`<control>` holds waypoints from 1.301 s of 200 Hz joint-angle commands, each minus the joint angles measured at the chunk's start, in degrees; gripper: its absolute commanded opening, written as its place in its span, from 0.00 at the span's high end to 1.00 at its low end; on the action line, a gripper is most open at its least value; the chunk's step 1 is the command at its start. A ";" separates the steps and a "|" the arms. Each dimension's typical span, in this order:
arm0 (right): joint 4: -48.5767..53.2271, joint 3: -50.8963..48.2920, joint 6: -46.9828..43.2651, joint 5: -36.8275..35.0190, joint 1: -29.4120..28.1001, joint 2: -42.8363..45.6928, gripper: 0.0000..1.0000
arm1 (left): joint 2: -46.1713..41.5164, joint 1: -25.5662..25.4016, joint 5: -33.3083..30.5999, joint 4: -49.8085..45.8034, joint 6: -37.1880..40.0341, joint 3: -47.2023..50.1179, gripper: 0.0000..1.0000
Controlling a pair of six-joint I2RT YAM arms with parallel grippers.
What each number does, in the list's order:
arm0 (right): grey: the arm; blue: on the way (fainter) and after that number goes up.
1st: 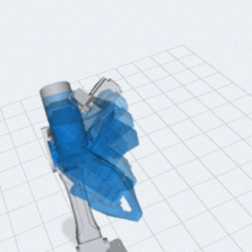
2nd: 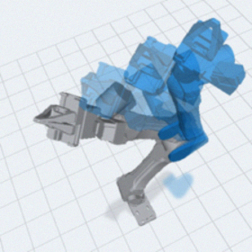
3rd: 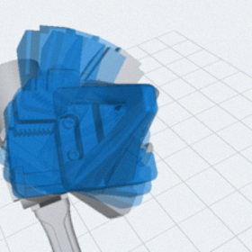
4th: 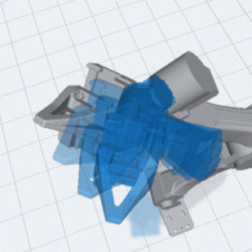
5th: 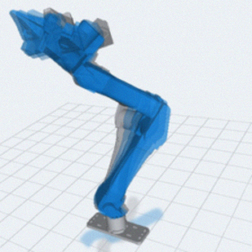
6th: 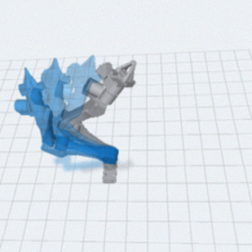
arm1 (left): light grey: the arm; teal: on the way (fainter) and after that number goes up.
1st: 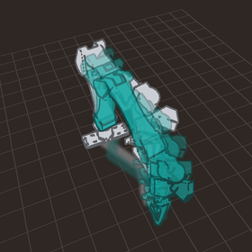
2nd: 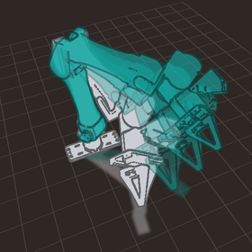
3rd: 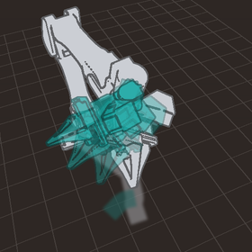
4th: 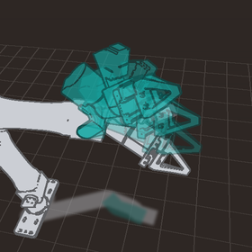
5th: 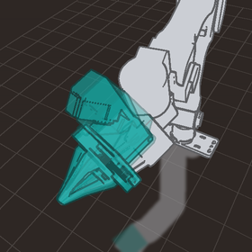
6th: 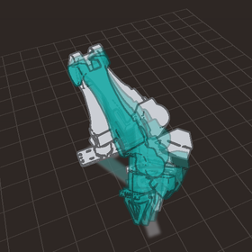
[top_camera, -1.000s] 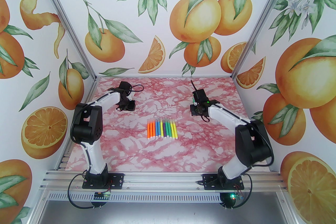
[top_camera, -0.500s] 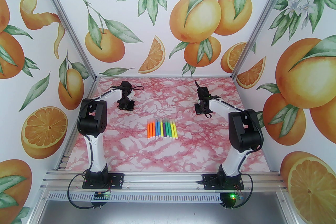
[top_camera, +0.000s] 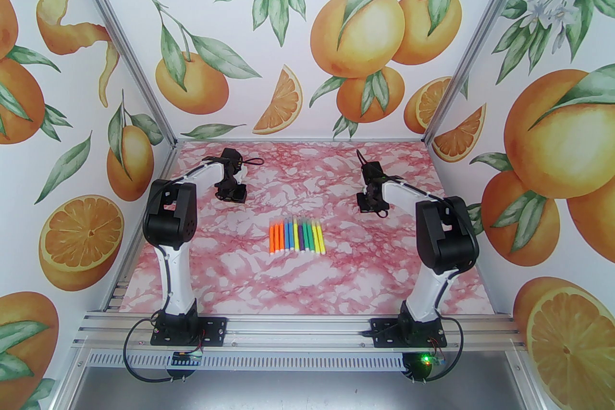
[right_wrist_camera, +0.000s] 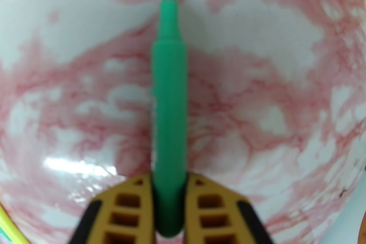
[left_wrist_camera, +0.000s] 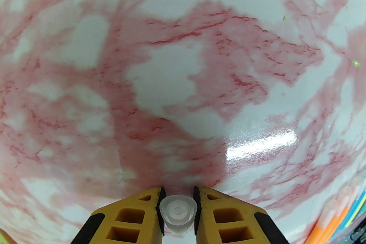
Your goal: Open the pen caps
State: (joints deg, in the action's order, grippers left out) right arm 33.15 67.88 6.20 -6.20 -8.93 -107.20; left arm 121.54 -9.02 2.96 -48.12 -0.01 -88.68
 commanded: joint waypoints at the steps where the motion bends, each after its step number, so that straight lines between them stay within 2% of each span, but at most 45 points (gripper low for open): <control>1: 0.25 -0.37 -0.13 1.01 0.53 -0.71 0.76 | 2.11 0.25 0.81 -0.67 0.10 1.22 0.70; 67: 0.16 -0.86 0.04 1.84 0.86 -0.35 0.68 | 0.74 0.23 2.18 0.07 -0.16 1.91 0.65; 92: 0.06 -1.40 0.09 1.71 0.91 1.03 0.64 | -1.29 0.49 2.99 1.25 -0.60 2.78 0.60; 113: 0.31 -1.78 0.46 2.07 0.87 3.74 0.58 | -3.57 0.84 3.87 2.44 -1.03 3.59 0.55; 148: 1.65 -1.65 1.81 2.11 0.57 9.26 0.55 | -8.60 1.31 6.09 4.85 -2.33 5.54 0.51; 168: 2.06 -2.29 2.58 2.54 -0.41 12.81 0.47 | -12.13 1.42 6.47 6.94 -3.24 7.36 0.48; 217: 1.26 -6.82 5.53 8.62 -6.89 20.93 0.44 | -22.65 1.49 6.32 14.62 -6.25 15.38 0.45; 229: 1.00 -8.34 6.45 9.76 -9.42 22.37 0.44 | -25.92 1.44 7.24 17.45 -7.26 18.29 0.39; 260: -0.43 -12.09 9.40 11.96 -16.28 24.41 0.44 | -34.75 1.44 9.50 24.83 -10.15 26.41 0.33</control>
State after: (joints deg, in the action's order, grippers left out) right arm 33.85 58.70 12.19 2.37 -21.23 -84.55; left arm 93.01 -7.79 9.96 -31.38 -7.07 -67.13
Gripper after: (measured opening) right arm 0.563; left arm 0.654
